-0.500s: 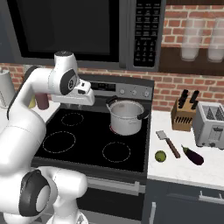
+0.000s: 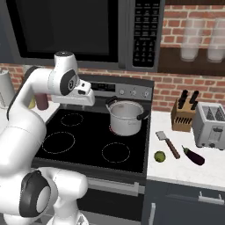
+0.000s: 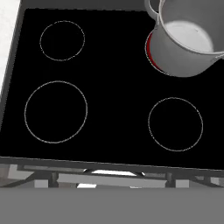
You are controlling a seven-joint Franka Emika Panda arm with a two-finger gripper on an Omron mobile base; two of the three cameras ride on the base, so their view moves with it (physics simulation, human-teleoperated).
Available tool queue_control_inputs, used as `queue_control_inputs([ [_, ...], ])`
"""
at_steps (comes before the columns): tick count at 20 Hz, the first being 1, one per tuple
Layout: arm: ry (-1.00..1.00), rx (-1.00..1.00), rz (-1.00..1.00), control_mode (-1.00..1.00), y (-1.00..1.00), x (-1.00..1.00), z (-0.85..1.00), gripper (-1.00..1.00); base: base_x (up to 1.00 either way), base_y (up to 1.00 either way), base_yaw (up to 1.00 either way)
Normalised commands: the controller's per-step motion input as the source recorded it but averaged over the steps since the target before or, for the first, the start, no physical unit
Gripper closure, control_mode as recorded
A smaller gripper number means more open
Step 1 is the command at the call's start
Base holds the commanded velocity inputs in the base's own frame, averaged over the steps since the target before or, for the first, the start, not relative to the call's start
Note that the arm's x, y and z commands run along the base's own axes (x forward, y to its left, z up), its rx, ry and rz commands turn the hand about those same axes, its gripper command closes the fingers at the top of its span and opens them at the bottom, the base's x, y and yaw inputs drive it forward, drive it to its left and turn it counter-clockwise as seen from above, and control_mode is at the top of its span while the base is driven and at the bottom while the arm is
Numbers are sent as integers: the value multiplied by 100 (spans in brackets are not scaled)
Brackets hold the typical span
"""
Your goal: Put the lime and eggplant in the pot. Retrieve the spatula and lightly stir the vegetables in the pot.
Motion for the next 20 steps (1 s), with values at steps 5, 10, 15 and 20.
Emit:
queue_control_inputs([
  [5,0,0,0,100,0,0,0,-100,1,-79,0],
  [10,0,0,0,100,0,0,0,-100,3,-100,3],
  [15,0,0,0,100,0,0,0,-100,16,-71,1],
  [20,0,0,0,100,0,0,0,-100,7,-20,0],
])
